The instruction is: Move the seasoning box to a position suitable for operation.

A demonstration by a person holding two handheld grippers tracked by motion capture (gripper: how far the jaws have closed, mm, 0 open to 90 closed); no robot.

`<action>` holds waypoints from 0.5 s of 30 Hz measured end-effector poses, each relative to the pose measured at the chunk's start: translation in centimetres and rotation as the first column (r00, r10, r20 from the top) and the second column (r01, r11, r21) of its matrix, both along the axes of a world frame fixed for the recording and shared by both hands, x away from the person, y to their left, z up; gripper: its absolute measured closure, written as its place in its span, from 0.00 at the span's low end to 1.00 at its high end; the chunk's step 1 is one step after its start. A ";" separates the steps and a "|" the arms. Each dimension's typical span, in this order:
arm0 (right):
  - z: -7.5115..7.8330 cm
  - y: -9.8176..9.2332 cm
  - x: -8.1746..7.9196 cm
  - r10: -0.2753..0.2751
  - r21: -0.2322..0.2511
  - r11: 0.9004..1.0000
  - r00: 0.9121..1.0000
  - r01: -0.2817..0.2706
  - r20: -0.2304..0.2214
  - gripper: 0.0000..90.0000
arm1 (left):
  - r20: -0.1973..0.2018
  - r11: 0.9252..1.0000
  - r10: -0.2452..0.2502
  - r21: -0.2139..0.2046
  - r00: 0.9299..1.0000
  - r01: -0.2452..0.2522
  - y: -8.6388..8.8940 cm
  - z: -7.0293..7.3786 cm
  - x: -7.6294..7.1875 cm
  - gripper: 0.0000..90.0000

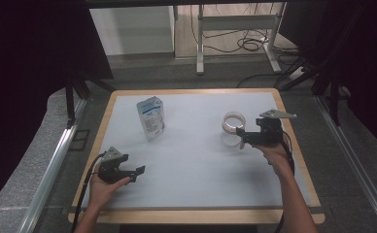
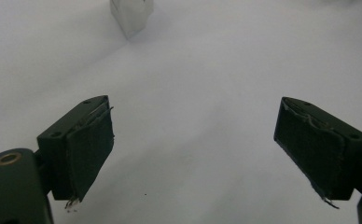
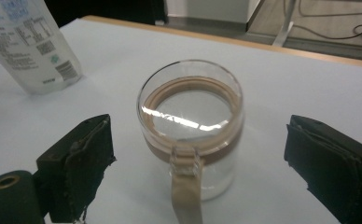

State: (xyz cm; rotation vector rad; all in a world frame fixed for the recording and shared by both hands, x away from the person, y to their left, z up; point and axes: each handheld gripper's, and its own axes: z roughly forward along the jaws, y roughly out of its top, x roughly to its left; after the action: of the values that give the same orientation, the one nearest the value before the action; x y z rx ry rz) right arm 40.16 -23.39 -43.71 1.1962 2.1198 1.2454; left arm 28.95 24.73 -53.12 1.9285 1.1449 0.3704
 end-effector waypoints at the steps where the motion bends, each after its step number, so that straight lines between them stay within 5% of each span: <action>1: -0.1 0.4 0.5 0.003 -0.009 1.000 1.000 -0.003 -0.009 0.09 | 0.001 1.000 -0.001 0.003 1.000 0.001 0.0 0.0 0.0 0.14; 7: -1.3 2.7 2.2 0.022 -0.048 0.999 0.999 -0.023 -0.032 0.08 | 0.005 1.000 -0.001 0.000 1.000 0.001 0.3 0.0 -0.1 0.13; 15: -2.6 3.4 3.6 -0.025 -0.083 0.996 0.998 0.020 -0.059 0.07 | 0.012 1.000 0.000 0.003 1.000 0.000 0.5 0.0 0.0 0.14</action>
State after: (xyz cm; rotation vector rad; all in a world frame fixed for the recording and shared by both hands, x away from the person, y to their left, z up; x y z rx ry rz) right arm 43.75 -19.97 -46.36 1.2325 2.1723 1.1140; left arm 28.93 25.20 -53.10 1.9267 1.1371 0.3832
